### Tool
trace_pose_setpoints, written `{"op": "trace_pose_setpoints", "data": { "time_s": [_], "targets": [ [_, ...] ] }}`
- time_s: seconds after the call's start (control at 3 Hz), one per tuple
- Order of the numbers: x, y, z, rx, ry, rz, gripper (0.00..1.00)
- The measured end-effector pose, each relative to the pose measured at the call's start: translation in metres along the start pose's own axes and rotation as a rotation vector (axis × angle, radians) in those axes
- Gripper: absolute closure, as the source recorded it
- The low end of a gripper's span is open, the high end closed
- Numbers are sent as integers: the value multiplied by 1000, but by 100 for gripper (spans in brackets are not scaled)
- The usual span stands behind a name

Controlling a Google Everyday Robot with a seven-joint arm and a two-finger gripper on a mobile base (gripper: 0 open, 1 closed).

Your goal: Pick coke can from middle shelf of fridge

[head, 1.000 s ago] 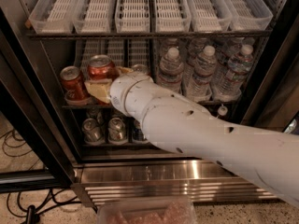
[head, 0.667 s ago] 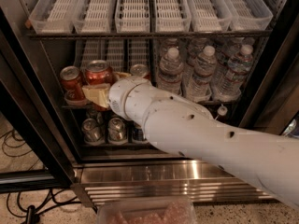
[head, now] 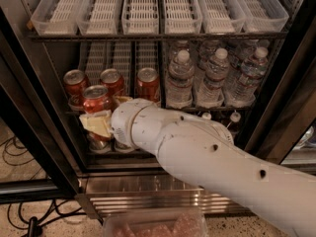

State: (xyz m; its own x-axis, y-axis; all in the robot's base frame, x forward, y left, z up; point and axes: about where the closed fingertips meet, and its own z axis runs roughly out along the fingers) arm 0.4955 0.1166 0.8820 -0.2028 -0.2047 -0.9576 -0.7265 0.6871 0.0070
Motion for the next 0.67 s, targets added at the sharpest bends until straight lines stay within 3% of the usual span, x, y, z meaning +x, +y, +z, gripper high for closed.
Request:
{"op": "trace_pose_setpoints", "data": {
  "time_s": [0.33, 0.67],
  "targets": [
    [-2, 47, -25, -95, 27, -50, 100],
    [-2, 47, -25, -94, 27, -50, 100]
  ]
}}
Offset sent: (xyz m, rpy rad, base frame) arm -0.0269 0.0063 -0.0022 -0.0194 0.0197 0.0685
